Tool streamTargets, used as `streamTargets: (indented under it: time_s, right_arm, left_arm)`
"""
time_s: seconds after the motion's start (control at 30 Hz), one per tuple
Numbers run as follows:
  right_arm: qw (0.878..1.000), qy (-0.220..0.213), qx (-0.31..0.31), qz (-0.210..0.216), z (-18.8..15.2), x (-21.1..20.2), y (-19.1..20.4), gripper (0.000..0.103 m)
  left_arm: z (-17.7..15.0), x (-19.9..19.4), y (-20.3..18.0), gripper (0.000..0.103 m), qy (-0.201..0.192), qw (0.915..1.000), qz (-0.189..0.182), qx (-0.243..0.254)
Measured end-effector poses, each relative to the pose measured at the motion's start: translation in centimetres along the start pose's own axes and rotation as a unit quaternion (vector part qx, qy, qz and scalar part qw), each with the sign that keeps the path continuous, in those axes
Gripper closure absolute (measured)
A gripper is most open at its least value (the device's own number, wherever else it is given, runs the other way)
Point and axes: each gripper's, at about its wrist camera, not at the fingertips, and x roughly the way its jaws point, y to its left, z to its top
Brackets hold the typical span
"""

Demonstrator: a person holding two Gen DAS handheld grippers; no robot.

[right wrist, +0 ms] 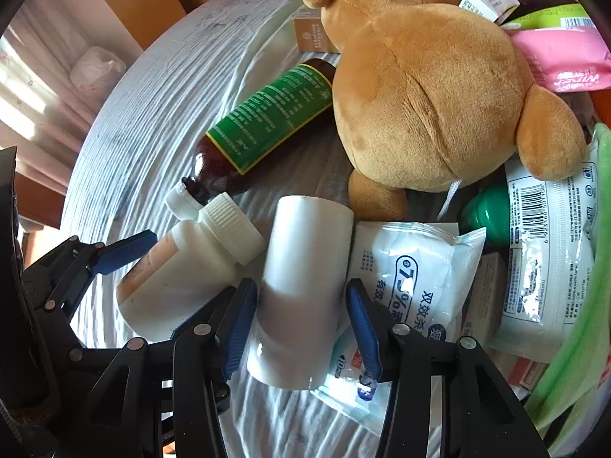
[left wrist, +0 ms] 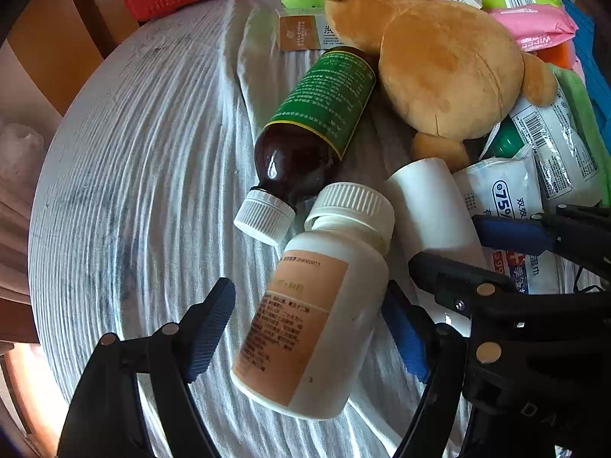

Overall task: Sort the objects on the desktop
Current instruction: 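Grasp the white pill bottle with the left tool while the right tool grasps the white paper roll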

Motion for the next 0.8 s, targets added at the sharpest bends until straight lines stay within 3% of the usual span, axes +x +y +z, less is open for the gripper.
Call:
streamTargets:
  time_s: [0.13, 0.27, 0.57, 0.8]
  right_arm:
    - [1.0, 0.004, -0.005, -0.004, 0.1, 0.6, 0.4, 0.054]
    - [1.0, 0.007, -0.01, -0.004, 0.2, 1.0, 0.8, 0.053]
    - [1.0, 0.0, -0.014, 0.008, -0.3, 0.3, 0.6, 0.055]
    - [0.999, -0.037, -0.019, 0.022, -0.4, -2.7, 0.4, 0.055]
  left_arm:
    - [0.0, 0.7, 0.2, 0.029, 0.007, 1.0, -0.004, -0.001]
    - [0.0, 0.7, 0.1, 0.044, -0.003, 1.0, 0.001, 0.005]
    - [-0.5, -1.1, 0.6, 0.05, -0.021, 0.9996, -0.006, -0.02]
    - [-0.5, -3.6, 0.7, 0.051, -0.053, 0.998, 0.0, -0.034]
